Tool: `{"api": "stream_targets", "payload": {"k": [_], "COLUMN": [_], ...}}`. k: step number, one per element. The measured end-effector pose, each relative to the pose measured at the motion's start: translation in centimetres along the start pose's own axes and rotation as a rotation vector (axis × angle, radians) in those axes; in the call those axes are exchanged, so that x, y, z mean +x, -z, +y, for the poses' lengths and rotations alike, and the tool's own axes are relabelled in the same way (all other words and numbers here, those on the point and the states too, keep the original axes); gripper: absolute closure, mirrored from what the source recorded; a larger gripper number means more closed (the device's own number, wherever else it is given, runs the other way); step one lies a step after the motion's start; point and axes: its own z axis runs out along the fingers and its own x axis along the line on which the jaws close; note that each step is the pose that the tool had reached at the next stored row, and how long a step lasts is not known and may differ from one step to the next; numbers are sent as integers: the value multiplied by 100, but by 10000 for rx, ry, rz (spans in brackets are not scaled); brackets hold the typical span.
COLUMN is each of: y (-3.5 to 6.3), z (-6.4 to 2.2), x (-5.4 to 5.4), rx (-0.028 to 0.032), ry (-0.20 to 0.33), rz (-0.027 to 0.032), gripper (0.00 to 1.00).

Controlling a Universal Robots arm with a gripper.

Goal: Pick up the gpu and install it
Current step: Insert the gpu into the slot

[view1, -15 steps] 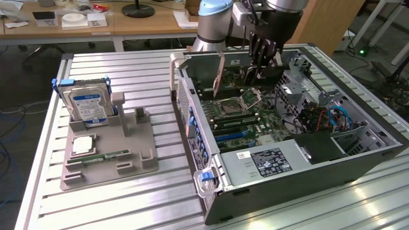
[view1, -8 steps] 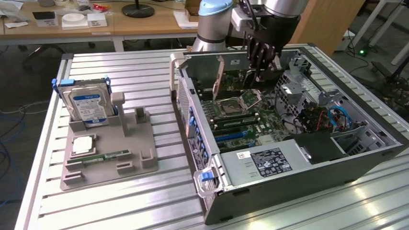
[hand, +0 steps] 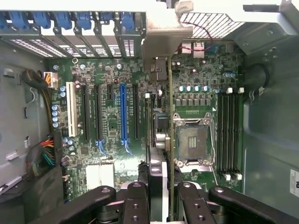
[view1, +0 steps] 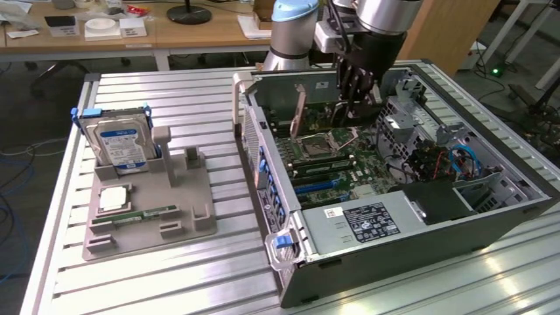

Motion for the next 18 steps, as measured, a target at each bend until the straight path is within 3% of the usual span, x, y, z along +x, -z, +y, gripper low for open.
{"api": "stream_targets", "payload": {"k": [5,18], "y": [-65,-99], "z": [0,7], "x": [29,141], "rx": [0,2], "ry": [-1,-1], "rz": [7,5], "gripper": [72,72]}}
